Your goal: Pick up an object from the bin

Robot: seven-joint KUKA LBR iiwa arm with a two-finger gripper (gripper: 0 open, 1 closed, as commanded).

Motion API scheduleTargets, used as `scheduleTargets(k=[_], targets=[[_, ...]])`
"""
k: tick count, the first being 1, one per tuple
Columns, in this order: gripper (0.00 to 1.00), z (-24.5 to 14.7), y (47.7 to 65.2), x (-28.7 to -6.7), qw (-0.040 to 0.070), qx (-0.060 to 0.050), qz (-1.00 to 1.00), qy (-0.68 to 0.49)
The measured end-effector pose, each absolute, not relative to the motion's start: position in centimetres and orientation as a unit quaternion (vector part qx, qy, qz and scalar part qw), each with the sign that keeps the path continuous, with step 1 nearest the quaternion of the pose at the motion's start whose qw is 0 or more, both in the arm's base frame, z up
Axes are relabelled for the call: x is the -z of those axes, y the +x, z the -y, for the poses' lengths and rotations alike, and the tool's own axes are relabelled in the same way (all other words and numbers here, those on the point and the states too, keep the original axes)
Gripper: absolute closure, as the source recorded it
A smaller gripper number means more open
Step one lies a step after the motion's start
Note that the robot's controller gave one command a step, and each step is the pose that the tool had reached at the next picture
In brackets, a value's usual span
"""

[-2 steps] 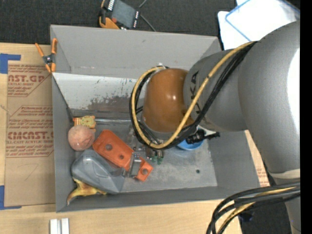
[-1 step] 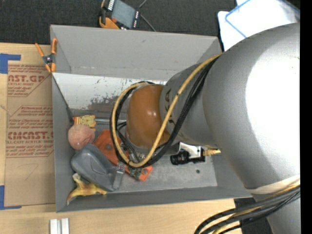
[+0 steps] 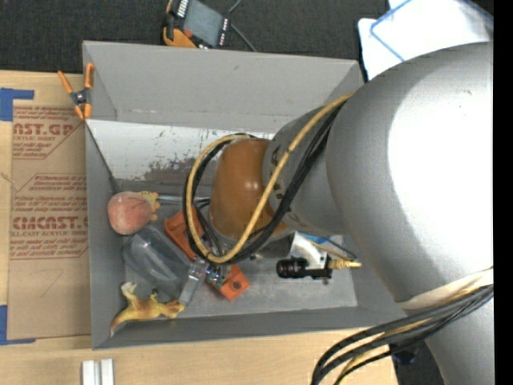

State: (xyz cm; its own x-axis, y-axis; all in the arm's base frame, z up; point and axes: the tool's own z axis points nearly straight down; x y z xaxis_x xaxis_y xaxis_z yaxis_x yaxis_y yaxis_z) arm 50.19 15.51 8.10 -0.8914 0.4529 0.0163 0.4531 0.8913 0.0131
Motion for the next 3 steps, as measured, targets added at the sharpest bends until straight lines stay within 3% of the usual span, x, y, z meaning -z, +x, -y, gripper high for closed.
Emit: scheduleTargets(k=[1,2,3], targets=[[1.0,-12.2,48.2,-7.1,-0.003,0.001,0.97,-0.243],[1.0,-12.2,48.2,-7.1,-0.003,0.001,0.97,-0.243],[1.0,-12.1,48.0,-10.0,0.001,-0.001,0.97,-0.243]])
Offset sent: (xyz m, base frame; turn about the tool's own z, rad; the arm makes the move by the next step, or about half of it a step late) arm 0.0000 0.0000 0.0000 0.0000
